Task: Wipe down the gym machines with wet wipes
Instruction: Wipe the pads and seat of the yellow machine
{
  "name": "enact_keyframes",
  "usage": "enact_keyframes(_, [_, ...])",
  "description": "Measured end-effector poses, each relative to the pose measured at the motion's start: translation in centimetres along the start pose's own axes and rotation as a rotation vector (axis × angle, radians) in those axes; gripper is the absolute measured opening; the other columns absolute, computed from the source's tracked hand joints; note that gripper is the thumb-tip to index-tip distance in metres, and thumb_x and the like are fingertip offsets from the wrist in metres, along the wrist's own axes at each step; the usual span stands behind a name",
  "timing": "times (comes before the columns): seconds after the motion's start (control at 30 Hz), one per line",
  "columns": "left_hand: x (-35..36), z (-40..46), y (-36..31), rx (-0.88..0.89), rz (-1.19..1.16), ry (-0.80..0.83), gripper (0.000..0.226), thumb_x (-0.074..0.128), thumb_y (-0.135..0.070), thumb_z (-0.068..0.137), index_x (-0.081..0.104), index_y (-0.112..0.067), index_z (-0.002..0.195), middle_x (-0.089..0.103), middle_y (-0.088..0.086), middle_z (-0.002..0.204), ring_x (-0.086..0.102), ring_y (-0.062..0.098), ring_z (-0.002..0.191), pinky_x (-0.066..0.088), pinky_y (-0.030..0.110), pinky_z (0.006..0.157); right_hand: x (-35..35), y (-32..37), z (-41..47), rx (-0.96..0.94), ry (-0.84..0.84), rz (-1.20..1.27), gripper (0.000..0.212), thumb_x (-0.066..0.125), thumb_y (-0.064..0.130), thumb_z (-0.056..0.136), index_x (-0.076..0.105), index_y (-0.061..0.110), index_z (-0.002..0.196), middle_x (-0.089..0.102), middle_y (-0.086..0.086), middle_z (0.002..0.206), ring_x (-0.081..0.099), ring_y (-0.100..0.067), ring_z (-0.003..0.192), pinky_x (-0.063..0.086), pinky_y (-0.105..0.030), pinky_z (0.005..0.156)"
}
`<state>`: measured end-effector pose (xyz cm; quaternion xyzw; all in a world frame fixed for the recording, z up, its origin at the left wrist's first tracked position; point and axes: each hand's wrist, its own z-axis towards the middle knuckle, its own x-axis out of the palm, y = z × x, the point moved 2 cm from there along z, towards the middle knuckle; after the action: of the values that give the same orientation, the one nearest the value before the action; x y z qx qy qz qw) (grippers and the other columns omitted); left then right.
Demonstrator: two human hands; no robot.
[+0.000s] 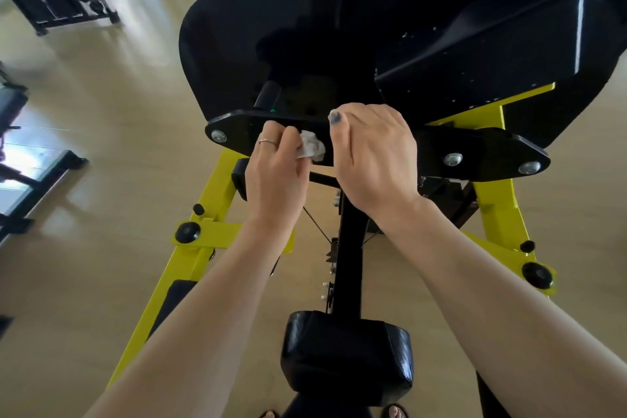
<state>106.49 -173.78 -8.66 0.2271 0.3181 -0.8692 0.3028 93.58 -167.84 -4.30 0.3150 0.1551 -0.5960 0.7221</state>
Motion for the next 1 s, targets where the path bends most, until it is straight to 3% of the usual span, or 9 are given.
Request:
enact_keyframes(0.1, [-0.7,1.8,-1.4,0.112,-0.024,-0.043,0.018,0.064,-0.011,0.089,0.052,-0.003,0.077,0.051,0.011,0.085,0.038,0.018,0.066,0.028,0.027,0.058,0.1,0.1,-0.1,-0.004,-0.047,-0.003,0.044,0.033,0.023,0.108,0.073,0.01,0.092,0.071,-0.001,0.088,0.064,-0.022,0.085,0.046,-0.036,0.09])
enact_keyframes(0.27, [-1.1,4.1,-1.3,-0.056,-0.154,-0.172,0.022,0.067,-0.008,0.089,0.048,-0.007,0.078,0.042,0.001,0.089,0.034,0.011,0.069,0.029,0.013,0.058,0.3,0.1,-0.2,0.004,-0.108,0.003,0.042,0.036,0.021,0.107,0.074,0.008,0.094,0.072,-0.002,0.089,0.065,-0.023,0.085,0.046,-0.035,0.089])
enact_keyframes(0.5, [1.2,0.0,0.0,-0.009,-0.055,-0.07,0.015,0.068,-0.004,0.085,0.054,-0.001,0.081,0.052,0.013,0.09,0.041,0.02,0.069,0.033,0.028,0.052,0.6,0.1,-0.3,0.004,-0.152,-0.026,0.039,0.038,0.019,0.107,0.071,0.008,0.089,0.07,-0.001,0.086,0.064,-0.023,0.083,0.046,-0.034,0.088])
enact_keyframes(0.63, [2.0,-2.6,-0.2,-0.486,-0.246,-0.06,0.014,0.066,-0.011,0.086,0.053,-0.009,0.082,0.056,0.002,0.087,0.044,0.009,0.071,0.033,0.017,0.062,0.7,0.1,-0.3,-0.01,-0.146,-0.031,0.038,0.039,0.017,0.107,0.072,0.009,0.089,0.072,-0.001,0.088,0.065,-0.022,0.085,0.047,-0.034,0.09])
enact_keyframes(0.7, [2.3,-3.1,-0.8,-0.834,-0.488,-0.071,0.016,0.067,-0.02,0.09,0.054,-0.015,0.082,0.059,-0.003,0.078,0.051,0.006,0.067,0.039,0.021,0.064,0.7,0.1,-0.4,-0.018,-0.156,-0.033,0.037,0.041,0.016,0.106,0.073,0.009,0.09,0.072,-0.001,0.089,0.065,-0.022,0.086,0.047,-0.034,0.09])
enact_keyframes(0.77, [2.6,-3.1,-1.2,-1.134,-0.843,-0.051,0.016,0.068,-0.028,0.093,0.061,-0.013,0.091,0.071,0.003,0.086,0.069,0.012,0.076,0.054,0.027,0.077,0.7,0.2,-0.3,-0.017,-0.155,-0.035,0.037,0.042,0.016,0.106,0.073,0.009,0.09,0.073,-0.001,0.09,0.066,-0.021,0.087,0.047,-0.034,0.091])
enact_keyframes(0.87, [2.2,-2.3,-1.6,-1.342,-1.115,-0.001,0.026,0.07,-0.027,0.094,0.064,-0.008,0.112,0.076,0.003,0.099,0.075,0.009,0.085,0.055,0.03,0.097,0.7,0.4,-0.3,-0.002,-0.155,-0.046,0.039,0.04,0.017,0.107,0.073,0.009,0.088,0.073,-0.001,0.089,0.066,-0.021,0.086,0.046,-0.034,0.092])
enact_keyframes(0.93, [2.1,-1.9,-2.4,-1.366,-1.078,0.114,0.024,0.068,-0.026,0.095,0.064,-0.004,0.104,0.074,-0.005,0.077,0.071,0.002,0.064,0.053,0.023,0.087,0.8,0.5,-0.2,0.021,-0.176,-0.047,0.041,0.038,0.018,0.107,0.073,0.009,0.086,0.073,-0.001,0.087,0.067,-0.021,0.085,0.046,-0.034,0.092])
enact_keyframes(1.0, [2.2,-1.7,-3.7,-1.378,-0.995,0.239,0.018,0.06,-0.02,0.098,0.056,-0.01,0.083,0.056,-0.008,0.054,0.051,0.003,0.044,0.041,0.018,0.06,0.8,0.6,-0.3,0.037,-0.199,-0.041,0.041,0.039,0.018,0.106,0.073,0.009,0.085,0.073,-0.001,0.086,0.067,-0.022,0.084,0.046,-0.034,0.092])
